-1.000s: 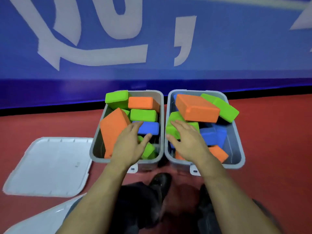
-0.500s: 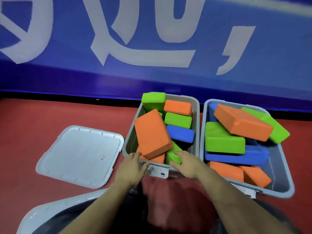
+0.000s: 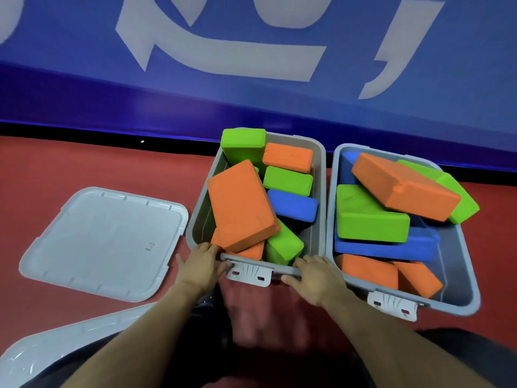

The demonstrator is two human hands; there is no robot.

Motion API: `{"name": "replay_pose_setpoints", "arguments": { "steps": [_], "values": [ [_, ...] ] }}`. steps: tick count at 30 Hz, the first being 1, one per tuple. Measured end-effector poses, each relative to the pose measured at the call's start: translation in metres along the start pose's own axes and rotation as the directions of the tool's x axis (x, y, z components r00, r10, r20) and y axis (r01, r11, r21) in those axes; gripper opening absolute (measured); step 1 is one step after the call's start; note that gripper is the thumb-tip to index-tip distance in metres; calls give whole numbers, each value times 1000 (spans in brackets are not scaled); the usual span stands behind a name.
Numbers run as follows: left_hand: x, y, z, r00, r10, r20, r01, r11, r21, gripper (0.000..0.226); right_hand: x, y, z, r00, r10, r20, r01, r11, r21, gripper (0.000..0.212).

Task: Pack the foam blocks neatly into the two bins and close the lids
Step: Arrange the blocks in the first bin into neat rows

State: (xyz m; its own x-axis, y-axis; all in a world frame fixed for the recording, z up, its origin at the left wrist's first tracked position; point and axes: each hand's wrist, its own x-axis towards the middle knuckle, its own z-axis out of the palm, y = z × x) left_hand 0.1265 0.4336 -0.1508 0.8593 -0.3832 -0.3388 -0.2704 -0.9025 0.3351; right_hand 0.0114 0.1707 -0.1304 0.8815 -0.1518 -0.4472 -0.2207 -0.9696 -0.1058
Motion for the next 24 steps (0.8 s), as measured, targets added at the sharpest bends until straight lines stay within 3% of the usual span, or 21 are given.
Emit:
{"name": "replay_pose_setpoints", "arguments": {
  "steps": [5,10,13,15,18,20,22,24],
  "values": [
    [-6,0,13,998,48,38,-47,999,-7,33,-15,17,15,995,24,-93,-27,999,-26,60],
    [-27,18,27,994,85,66,-78,991,-106,29,-37,36,18,998,60,-13,-61,998,-26,63],
    [-35,26,27,982,77,172,-55,990,-128,31,-45,44,11,991,102,87,-99,994,-37,64],
    [-37,28,16,938,76,339,-17,985,-174,37,-47,52,9,971,149,185,-143,989,-43,67],
    [-45,38,-9,802,127,584,-24,983,-182,46,-50,57,-2,905,173,389,-188,982,0,82],
    [-49,48,-28,761,96,642,-20,992,-124,55,-53,55,-22,845,152,513,-204,978,46,96],
    [-48,58,-42,806,53,589,-4,996,-84,61,-55,51,-46,833,107,543,-206,970,125,100],
    [-52,68,-53,892,25,452,46,988,-146,61,-56,48,-64,886,28,462,-201,923,329,99]
  ]
}}
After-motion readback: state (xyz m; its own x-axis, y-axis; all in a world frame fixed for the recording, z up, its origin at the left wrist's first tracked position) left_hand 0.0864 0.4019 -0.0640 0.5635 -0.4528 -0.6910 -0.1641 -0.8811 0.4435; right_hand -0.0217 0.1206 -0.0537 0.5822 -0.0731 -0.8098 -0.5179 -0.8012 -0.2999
